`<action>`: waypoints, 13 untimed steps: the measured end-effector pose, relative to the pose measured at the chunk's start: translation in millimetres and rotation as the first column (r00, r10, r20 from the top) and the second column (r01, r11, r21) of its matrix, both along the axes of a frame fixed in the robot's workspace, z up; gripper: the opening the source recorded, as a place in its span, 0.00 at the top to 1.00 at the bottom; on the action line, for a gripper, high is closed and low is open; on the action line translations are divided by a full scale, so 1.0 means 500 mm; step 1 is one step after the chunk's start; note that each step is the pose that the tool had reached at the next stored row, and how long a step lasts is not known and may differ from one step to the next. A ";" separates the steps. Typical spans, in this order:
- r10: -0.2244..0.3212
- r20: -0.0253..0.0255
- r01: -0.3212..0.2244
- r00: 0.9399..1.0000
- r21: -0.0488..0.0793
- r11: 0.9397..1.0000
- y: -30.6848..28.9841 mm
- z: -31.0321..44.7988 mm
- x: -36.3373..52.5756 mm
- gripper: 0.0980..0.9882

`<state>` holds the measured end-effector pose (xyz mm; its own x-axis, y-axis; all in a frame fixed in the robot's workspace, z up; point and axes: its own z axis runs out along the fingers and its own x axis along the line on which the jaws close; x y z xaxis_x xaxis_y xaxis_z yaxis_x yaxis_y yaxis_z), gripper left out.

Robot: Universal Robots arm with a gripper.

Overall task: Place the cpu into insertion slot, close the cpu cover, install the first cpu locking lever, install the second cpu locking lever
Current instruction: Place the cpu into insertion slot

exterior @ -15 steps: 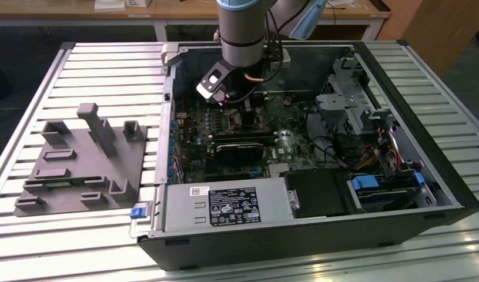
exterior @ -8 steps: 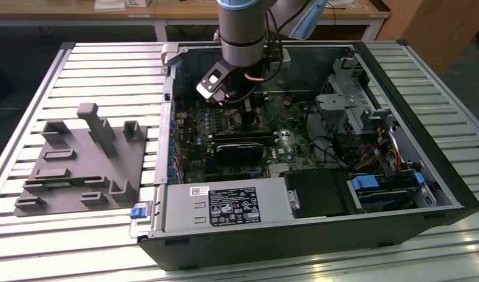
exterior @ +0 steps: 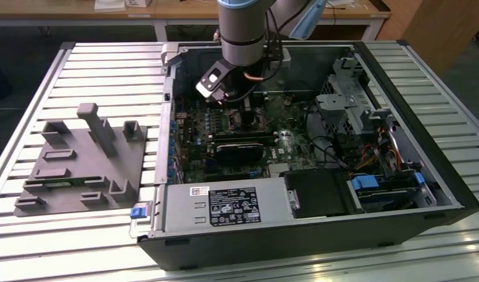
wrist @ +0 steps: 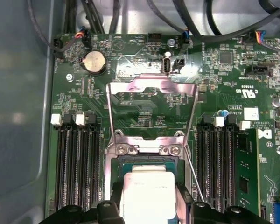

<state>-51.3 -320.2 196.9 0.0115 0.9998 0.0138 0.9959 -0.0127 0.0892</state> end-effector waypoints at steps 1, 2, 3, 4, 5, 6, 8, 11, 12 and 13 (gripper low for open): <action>-0.011 0.000 0.011 1.000 0.000 1.000 0.000 0.000 0.000 0.52; -0.023 0.000 0.023 1.000 0.000 1.000 0.000 0.000 0.000 0.52; -0.032 0.000 0.032 0.999 0.000 0.999 0.000 0.000 0.000 0.52; -0.034 0.000 0.034 0.999 0.000 0.999 0.000 0.000 0.000 0.52; -0.035 0.000 0.035 0.999 0.000 0.999 0.000 0.000 0.000 0.52; -0.036 0.000 0.036 0.999 0.000 0.999 0.000 -0.001 0.000 0.52; -0.036 0.000 0.036 0.999 0.000 0.999 0.000 -0.001 0.000 0.52; -0.036 0.000 0.036 0.999 0.000 0.999 0.000 0.000 0.000 0.52; -0.036 0.000 0.036 0.999 0.000 0.999 0.000 0.001 0.001 0.52; -0.036 0.000 0.036 0.999 0.000 0.999 0.000 0.001 0.001 0.52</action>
